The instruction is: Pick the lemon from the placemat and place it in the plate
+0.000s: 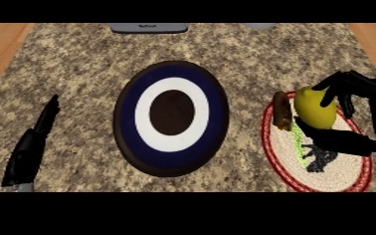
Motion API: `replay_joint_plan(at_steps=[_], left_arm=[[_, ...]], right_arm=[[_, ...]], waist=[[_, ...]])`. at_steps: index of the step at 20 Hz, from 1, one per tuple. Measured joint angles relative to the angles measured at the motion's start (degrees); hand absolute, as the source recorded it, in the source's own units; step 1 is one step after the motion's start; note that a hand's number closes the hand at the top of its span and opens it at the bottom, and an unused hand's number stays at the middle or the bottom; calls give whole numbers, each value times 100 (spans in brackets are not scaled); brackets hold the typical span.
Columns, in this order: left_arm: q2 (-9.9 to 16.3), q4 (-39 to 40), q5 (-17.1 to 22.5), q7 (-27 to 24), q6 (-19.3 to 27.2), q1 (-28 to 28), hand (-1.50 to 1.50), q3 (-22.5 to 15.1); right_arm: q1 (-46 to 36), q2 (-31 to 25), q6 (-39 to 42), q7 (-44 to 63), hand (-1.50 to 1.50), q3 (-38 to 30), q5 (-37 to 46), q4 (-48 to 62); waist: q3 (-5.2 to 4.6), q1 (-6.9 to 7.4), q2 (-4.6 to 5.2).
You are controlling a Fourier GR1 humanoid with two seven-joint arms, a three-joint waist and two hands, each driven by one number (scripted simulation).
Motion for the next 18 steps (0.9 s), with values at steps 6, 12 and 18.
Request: replay_joint_plan(at_steps=[6, 12, 18], left_arm=[[2, -19, -17, -75, -74, 10, 0, 60], [-87, -50, -87, -152, -91, 81, 0, 55], [-99, -74, -111, -125, -168, 62, 0, 72]], right_arm=[[-860, 597, 273, 1506, 150, 690, 516, -734], [-1805, 1501, 577, 2439, 150, 1275, 969, -243], [-2704, 2472, 820, 2979, 150, 1775, 1434, 867]], waist=[[-1, 75, 10], [-1, 111, 20], [1, 135, 26]])
